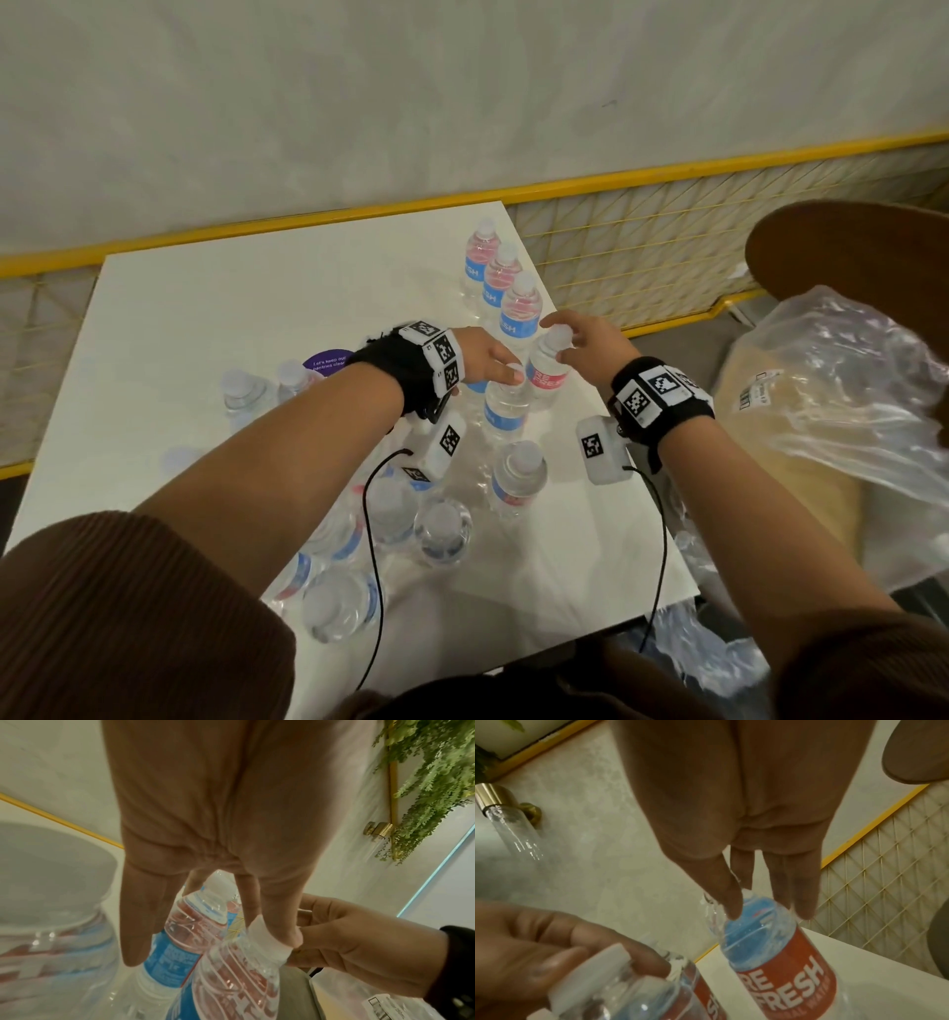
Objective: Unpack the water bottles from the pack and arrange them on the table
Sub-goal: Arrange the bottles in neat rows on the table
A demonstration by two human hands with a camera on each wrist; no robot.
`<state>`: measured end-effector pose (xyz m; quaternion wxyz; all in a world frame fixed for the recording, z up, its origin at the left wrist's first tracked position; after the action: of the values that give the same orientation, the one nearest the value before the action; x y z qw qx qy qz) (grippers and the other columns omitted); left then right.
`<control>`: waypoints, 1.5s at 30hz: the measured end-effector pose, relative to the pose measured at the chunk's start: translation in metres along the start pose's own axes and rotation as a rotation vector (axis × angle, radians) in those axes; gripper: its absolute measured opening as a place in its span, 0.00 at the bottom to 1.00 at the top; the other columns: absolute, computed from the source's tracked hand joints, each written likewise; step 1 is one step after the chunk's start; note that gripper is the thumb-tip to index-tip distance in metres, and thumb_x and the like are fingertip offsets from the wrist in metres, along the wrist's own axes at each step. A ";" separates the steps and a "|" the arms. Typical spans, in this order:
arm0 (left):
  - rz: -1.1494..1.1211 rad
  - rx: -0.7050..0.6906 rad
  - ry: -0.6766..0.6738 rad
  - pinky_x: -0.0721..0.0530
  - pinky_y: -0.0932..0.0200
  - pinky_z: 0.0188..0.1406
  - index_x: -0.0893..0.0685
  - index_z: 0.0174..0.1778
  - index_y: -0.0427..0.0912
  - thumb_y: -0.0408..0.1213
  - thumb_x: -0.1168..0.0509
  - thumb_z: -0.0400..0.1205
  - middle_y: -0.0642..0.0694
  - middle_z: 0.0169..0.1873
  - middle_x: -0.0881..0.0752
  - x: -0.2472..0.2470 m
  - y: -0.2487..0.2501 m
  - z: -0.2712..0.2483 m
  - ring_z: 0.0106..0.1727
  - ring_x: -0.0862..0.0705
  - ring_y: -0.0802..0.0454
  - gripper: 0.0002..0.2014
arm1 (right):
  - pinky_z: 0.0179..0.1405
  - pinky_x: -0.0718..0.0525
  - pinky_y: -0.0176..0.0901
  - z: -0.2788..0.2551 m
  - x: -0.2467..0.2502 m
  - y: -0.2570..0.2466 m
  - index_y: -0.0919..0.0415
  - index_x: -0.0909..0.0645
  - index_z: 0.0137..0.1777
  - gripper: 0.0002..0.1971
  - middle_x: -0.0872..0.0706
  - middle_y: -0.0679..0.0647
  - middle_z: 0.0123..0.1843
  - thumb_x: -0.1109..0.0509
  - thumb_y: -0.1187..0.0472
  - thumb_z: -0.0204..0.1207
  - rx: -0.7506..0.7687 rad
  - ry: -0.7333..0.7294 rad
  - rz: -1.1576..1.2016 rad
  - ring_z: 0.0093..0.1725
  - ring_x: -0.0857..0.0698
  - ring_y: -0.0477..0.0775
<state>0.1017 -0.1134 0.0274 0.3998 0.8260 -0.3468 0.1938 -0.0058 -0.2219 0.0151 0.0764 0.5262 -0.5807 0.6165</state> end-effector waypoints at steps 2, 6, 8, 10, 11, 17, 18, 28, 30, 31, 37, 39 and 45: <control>-0.002 0.001 0.001 0.14 0.50 0.52 0.22 0.71 0.54 0.53 0.35 0.80 0.49 0.72 0.24 0.001 -0.002 0.002 0.66 0.21 0.44 0.22 | 0.57 0.19 0.48 -0.002 0.001 -0.001 0.51 0.27 0.70 0.27 0.19 0.57 0.66 0.26 0.65 0.71 -0.007 0.036 0.015 0.63 0.19 0.58; 0.016 -0.006 -0.015 0.13 0.50 0.51 0.22 0.71 0.53 0.53 0.35 0.80 0.49 0.69 0.23 0.000 -0.003 0.007 0.58 0.19 0.47 0.23 | 0.57 0.17 0.53 -0.003 0.001 0.009 0.56 0.28 0.70 0.32 0.19 0.57 0.64 0.20 0.60 0.66 -0.083 0.102 0.074 0.62 0.20 0.57; 0.044 -0.023 -0.015 0.15 0.57 0.38 0.22 0.71 0.53 0.53 0.36 0.81 0.48 0.60 0.21 0.002 -0.002 0.008 0.41 0.20 0.54 0.23 | 0.56 0.19 0.48 0.001 -0.002 0.011 0.56 0.27 0.70 0.29 0.19 0.55 0.64 0.23 0.66 0.69 -0.092 0.066 0.095 0.61 0.19 0.56; 0.057 -0.037 -0.017 0.21 0.62 0.32 0.22 0.71 0.52 0.52 0.37 0.81 0.49 0.52 0.22 0.003 -0.001 0.009 0.35 0.24 0.56 0.22 | 0.59 0.19 0.50 0.006 -0.005 0.010 0.55 0.29 0.69 0.27 0.19 0.55 0.66 0.28 0.72 0.71 -0.075 0.029 0.115 0.64 0.19 0.57; 0.046 -0.039 -0.024 0.20 0.60 0.35 0.22 0.71 0.52 0.52 0.36 0.81 0.50 0.51 0.23 0.003 -0.003 0.009 0.38 0.23 0.54 0.22 | 0.62 0.18 0.53 0.008 -0.005 0.010 0.54 0.30 0.69 0.27 0.20 0.57 0.67 0.30 0.73 0.72 -0.067 0.025 0.121 0.65 0.19 0.58; 0.027 -0.069 -0.031 0.15 0.57 0.41 0.20 0.70 0.52 0.51 0.36 0.81 0.47 0.56 0.21 0.003 -0.005 0.013 0.52 0.22 0.50 0.21 | 0.55 0.15 0.54 0.009 -0.010 0.018 0.48 0.30 0.67 0.37 0.20 0.58 0.62 0.17 0.53 0.59 -0.140 0.107 0.148 0.57 0.18 0.58; 0.023 -0.075 -0.025 0.16 0.57 0.40 0.20 0.69 0.52 0.51 0.35 0.81 0.48 0.55 0.20 0.004 -0.005 0.014 0.51 0.22 0.50 0.20 | 0.54 0.17 0.51 0.009 -0.010 0.020 0.51 0.29 0.68 0.35 0.20 0.56 0.61 0.18 0.56 0.62 -0.149 0.121 0.154 0.56 0.18 0.56; -0.003 -0.104 -0.008 0.21 0.64 0.30 0.18 0.67 0.52 0.53 0.33 0.79 0.49 0.50 0.19 0.006 -0.013 0.023 0.32 0.25 0.58 0.21 | 0.50 0.12 0.55 0.020 -0.014 0.028 0.45 0.35 0.74 0.33 0.20 0.56 0.68 0.28 0.69 0.73 -0.139 0.011 0.243 0.62 0.18 0.59; 0.007 -0.105 -0.007 0.21 0.64 0.30 0.19 0.68 0.52 0.53 0.33 0.78 0.47 0.52 0.18 0.006 -0.013 0.025 0.34 0.23 0.56 0.22 | 0.48 0.13 0.53 0.020 -0.015 0.029 0.45 0.35 0.74 0.34 0.20 0.54 0.66 0.26 0.66 0.72 -0.140 0.014 0.259 0.63 0.20 0.55; 0.010 -0.107 -0.007 0.21 0.64 0.30 0.19 0.68 0.52 0.54 0.33 0.78 0.47 0.53 0.17 0.006 -0.013 0.026 0.34 0.23 0.55 0.22 | 0.48 0.13 0.53 0.020 -0.015 0.030 0.46 0.34 0.74 0.34 0.19 0.54 0.66 0.25 0.65 0.71 -0.144 0.029 0.266 0.63 0.20 0.55; 0.063 -0.118 -0.010 0.21 0.62 0.41 0.18 0.66 0.55 0.57 0.33 0.77 0.46 0.58 0.16 0.005 -0.015 0.030 0.47 0.20 0.52 0.23 | 0.46 0.16 0.49 0.023 -0.017 0.034 0.45 0.33 0.73 0.32 0.21 0.55 0.70 0.28 0.69 0.74 -0.144 -0.044 0.283 0.67 0.21 0.59; 0.076 -0.117 -0.008 0.20 0.62 0.42 0.19 0.68 0.54 0.57 0.34 0.77 0.48 0.55 0.17 0.005 -0.015 0.029 0.49 0.20 0.51 0.23 | 0.41 0.18 0.46 0.022 -0.017 0.032 0.45 0.36 0.72 0.31 0.21 0.54 0.70 0.30 0.69 0.75 -0.130 -0.081 0.253 0.62 0.19 0.57; 0.076 -0.125 -0.003 0.20 0.60 0.46 0.21 0.70 0.53 0.55 0.35 0.79 0.50 0.56 0.19 0.006 -0.013 0.028 0.50 0.22 0.53 0.24 | 0.52 0.18 0.49 0.023 -0.017 0.030 0.54 0.39 0.75 0.30 0.25 0.56 0.74 0.33 0.71 0.77 -0.129 -0.077 0.257 0.62 0.21 0.54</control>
<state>0.1160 -0.1326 0.0071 0.4422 0.7861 -0.3900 0.1856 -0.0064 -0.2405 -0.0220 0.0080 0.4647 -0.6843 0.5619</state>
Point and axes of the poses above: each hand's wrist, its own z-axis towards the middle knuckle, its own x-axis out of the back of the hand, y = z × x, the point moved 10 cm from there along z, towards the middle knuckle
